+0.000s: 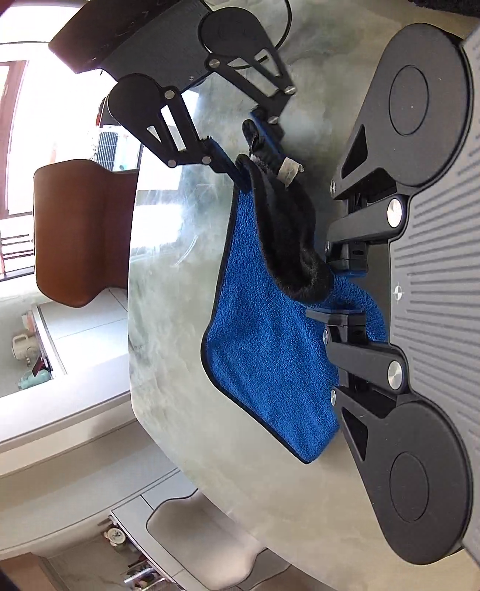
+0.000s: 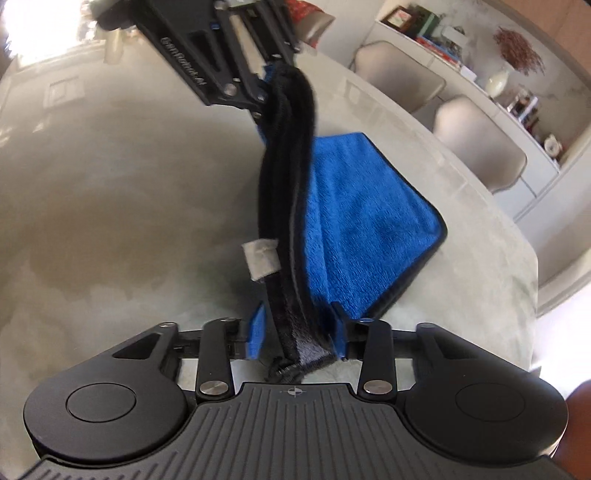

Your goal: Fold towel

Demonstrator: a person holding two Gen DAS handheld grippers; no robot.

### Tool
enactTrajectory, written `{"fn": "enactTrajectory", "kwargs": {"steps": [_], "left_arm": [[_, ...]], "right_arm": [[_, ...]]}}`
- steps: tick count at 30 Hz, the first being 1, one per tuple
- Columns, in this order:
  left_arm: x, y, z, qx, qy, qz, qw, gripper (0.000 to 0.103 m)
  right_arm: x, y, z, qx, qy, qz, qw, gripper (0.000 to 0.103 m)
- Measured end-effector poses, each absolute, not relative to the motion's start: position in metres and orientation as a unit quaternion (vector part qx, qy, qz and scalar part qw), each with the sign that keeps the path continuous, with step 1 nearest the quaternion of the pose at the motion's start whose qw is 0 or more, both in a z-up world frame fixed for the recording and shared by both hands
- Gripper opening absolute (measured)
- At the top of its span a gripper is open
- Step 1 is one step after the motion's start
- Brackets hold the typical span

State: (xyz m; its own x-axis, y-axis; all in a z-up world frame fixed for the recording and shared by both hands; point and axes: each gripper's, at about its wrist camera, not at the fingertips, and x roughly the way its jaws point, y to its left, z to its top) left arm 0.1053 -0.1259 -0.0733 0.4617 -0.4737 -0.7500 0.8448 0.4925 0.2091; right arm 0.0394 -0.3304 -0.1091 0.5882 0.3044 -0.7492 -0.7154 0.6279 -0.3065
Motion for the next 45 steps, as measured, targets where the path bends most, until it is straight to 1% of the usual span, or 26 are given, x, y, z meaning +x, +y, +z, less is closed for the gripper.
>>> {"fn": "enactTrajectory", "kwargs": {"steps": [2, 6, 9, 15, 19, 23, 31, 34, 37, 40, 41, 42, 43, 44, 45], "left_arm": [[0.104, -0.124, -0.074, 0.284, 0.321, -0.406, 0.807, 0.015], [0.102, -0.117, -0.075, 0.266, 0.329, -0.394, 0.816, 0.015], [0.104, -0.11, -0.075, 0.242, 0.334, -0.385, 0.825, 0.015], [0.136, -0.096, -0.063, 0.161, 0.339, -0.356, 0.856, 0.015], [0.164, -0.093, -0.061, 0.142, 0.343, -0.332, 0.867, 0.015], [0.193, -0.092, -0.063, 0.126, 0.351, -0.312, 0.874, 0.015], [0.243, -0.077, -0.083, 0.055, 0.398, -0.263, 0.877, 0.015], [0.253, -0.076, -0.092, 0.052, 0.412, -0.256, 0.873, 0.016], [0.259, -0.076, -0.103, 0.051, 0.435, -0.247, 0.864, 0.02], [0.256, -0.077, -0.109, 0.057, 0.44, -0.243, 0.863, 0.024], [0.255, -0.078, -0.11, 0.06, 0.44, -0.242, 0.863, 0.026], [0.256, -0.078, -0.111, 0.064, 0.44, -0.24, 0.863, 0.03], [0.257, -0.078, -0.112, 0.069, 0.441, -0.237, 0.863, 0.033], [0.257, -0.078, -0.112, 0.072, 0.44, -0.231, 0.864, 0.038], [0.26, -0.078, -0.112, 0.074, 0.438, -0.227, 0.867, 0.041]], "right_arm": [[0.046, -0.337, -0.101, -0.261, 0.346, 0.3, 0.85, 0.013], [0.061, -0.353, -0.078, -0.175, 0.35, 0.291, 0.873, 0.011], [0.079, -0.364, -0.058, -0.131, 0.333, 0.292, 0.887, 0.011], [0.128, -0.366, -0.051, -0.131, 0.323, 0.29, 0.892, 0.011], [0.173, -0.368, -0.054, -0.116, 0.334, 0.295, 0.888, 0.011], [0.212, -0.364, -0.061, -0.13, 0.344, 0.299, 0.881, 0.011], [0.273, -0.351, -0.078, -0.145, 0.373, 0.311, 0.862, 0.011], [0.289, -0.347, -0.089, -0.146, 0.391, 0.308, 0.855, 0.011], [0.297, -0.344, -0.097, -0.141, 0.409, 0.305, 0.848, 0.011], [0.295, -0.342, -0.1, -0.149, 0.417, 0.299, 0.845, 0.014], [0.295, -0.342, -0.101, -0.151, 0.418, 0.296, 0.846, 0.016], [0.296, -0.342, -0.101, -0.153, 0.417, 0.292, 0.847, 0.022], [0.296, -0.343, -0.101, -0.157, 0.417, 0.285, 0.849, 0.024], [0.296, -0.344, -0.102, -0.161, 0.417, 0.276, 0.851, 0.031], [0.296, -0.345, -0.102, -0.163, 0.416, 0.27, 0.853, 0.034]]}}
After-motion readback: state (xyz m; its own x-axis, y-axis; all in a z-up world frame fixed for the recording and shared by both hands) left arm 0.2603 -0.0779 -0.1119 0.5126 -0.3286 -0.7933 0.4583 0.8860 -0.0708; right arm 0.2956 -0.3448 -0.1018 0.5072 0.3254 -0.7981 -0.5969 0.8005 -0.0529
